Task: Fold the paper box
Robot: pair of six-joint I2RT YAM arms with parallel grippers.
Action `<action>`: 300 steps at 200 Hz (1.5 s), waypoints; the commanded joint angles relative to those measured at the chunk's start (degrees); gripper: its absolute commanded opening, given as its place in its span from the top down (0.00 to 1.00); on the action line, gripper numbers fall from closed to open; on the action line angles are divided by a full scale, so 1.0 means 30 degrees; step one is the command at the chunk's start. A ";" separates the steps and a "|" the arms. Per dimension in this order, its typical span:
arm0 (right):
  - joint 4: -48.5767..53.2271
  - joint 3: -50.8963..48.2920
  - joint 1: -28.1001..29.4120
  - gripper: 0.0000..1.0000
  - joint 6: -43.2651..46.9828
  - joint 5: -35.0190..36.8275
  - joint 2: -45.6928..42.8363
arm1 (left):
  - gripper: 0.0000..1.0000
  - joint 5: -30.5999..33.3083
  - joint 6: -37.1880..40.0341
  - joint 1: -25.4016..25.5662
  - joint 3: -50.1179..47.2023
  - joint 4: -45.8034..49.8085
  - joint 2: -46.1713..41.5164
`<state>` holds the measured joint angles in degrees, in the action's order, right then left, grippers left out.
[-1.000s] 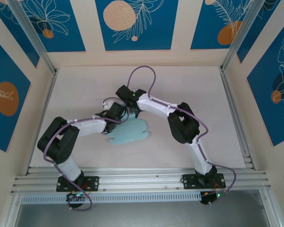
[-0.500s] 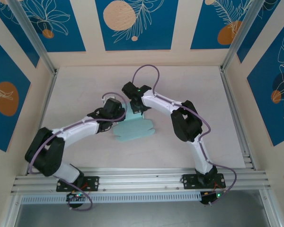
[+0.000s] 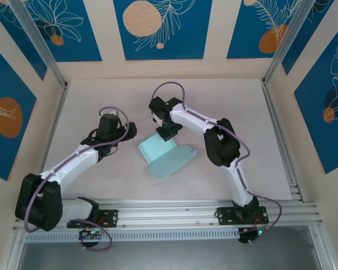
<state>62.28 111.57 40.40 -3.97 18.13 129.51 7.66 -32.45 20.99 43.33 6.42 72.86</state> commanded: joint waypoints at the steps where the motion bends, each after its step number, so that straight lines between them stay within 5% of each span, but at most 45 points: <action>1: 0.2635 0.1244 -0.0342 0.89 0.2015 -0.1114 0.1624 | 0.12 -0.1586 0.0130 -0.0393 -0.0262 -0.0711 0.0686; 53: 0.3732 0.4756 -0.0518 0.54 0.2261 -0.0499 0.3008 | 0.20 -0.2871 -0.0024 -0.0637 -0.0104 -0.1799 0.2811; 90: 0.3820 0.7553 -0.0503 0.38 0.2133 -0.0770 0.2972 | 0.26 -0.3136 0.0021 -0.0655 0.0225 -0.2171 0.3985; 153: 0.2450 0.9446 -0.0515 0.32 0.0727 -0.0459 0.0774 | 0.45 -0.1931 0.1158 -0.0724 0.0827 -0.1341 0.4817; 240: -0.5236 -0.6018 -0.1447 0.39 -0.6551 0.3676 -1.2877 | 0.59 -0.2337 0.2473 -0.0758 0.1305 -0.0982 0.6827; 300: -0.7504 -1.6901 -0.1705 0.46 -1.2361 0.2608 -1.8242 | 0.61 -0.3868 0.1992 -0.0502 0.0114 -0.1894 0.7112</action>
<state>44.03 70.30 35.22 -30.46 28.01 76.71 -0.45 -26.41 19.40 45.95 1.91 93.12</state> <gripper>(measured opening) 0.556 0.389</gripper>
